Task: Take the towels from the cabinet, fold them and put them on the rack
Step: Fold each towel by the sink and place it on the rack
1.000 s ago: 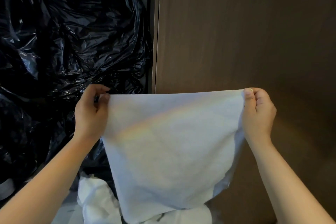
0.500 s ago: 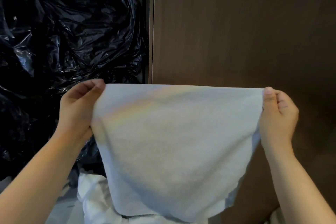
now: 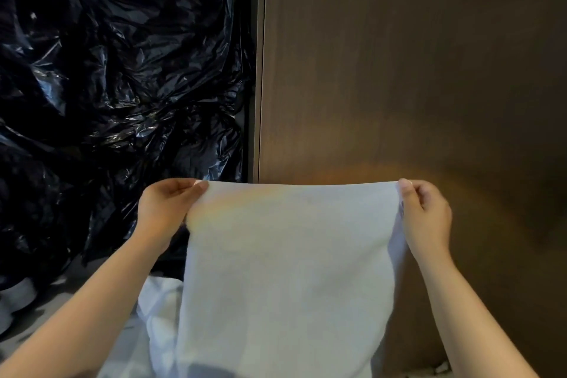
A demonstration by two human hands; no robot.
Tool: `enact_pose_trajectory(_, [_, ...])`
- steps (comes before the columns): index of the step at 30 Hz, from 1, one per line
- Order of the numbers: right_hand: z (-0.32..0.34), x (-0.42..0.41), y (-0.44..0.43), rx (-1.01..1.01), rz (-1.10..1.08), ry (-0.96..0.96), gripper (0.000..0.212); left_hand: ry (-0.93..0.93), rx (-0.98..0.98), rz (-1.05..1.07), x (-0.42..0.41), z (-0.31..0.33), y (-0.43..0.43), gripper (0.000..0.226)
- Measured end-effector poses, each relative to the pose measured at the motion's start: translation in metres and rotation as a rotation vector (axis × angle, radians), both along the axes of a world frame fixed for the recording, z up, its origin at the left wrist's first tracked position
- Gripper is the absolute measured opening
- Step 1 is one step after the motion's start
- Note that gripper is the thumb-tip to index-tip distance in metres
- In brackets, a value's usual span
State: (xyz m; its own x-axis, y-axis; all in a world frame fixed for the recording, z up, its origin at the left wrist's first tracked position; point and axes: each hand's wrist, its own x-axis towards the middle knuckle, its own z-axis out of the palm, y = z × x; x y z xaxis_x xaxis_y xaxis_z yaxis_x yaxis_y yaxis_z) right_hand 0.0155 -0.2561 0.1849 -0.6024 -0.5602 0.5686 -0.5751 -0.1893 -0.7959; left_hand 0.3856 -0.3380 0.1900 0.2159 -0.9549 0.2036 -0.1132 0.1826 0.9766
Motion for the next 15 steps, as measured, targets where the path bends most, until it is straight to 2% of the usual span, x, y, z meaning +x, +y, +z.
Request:
enact_pose_trajectory(2, [-0.002, 0.004, 0.001, -0.007, -0.009, 0.007, 0.02, 0.089, 0.126, -0.156, 0.005, 0.001, 0.004, 0.011])
enact_pose_trajectory(4, [-0.002, 0.006, 0.004, -0.024, -0.022, 0.037, 0.019, 0.113, 0.149, -0.209, 0.007, 0.0, 0.008, 0.02])
enact_pose_trajectory(6, [-0.001, 0.009, 0.007, -0.045, -0.042, 0.075, 0.021, 0.041, 0.035, -0.126, 0.004, 0.0, 0.014, 0.025])
enact_pose_trajectory(8, [0.003, 0.014, 0.009, -0.066, -0.069, 0.095, 0.022, -0.223, -0.098, 0.059, -0.002, 0.004, 0.022, 0.021])
enact_pose_trajectory(10, [0.01, 0.021, 0.013, -0.089, -0.085, 0.106, 0.022, -0.375, -0.221, 0.168, -0.01, 0.012, 0.032, 0.017])
enact_pose_trajectory(13, [0.021, 0.03, 0.017, -0.138, -0.084, 0.088, 0.02, -0.401, -0.368, 0.185, -0.023, 0.029, 0.048, 0.014])
enact_pose_trajectory(15, [0.026, 0.034, 0.021, -0.18, -0.078, 0.047, 0.02, -0.306, -0.376, 0.18, -0.03, 0.037, 0.056, 0.014])
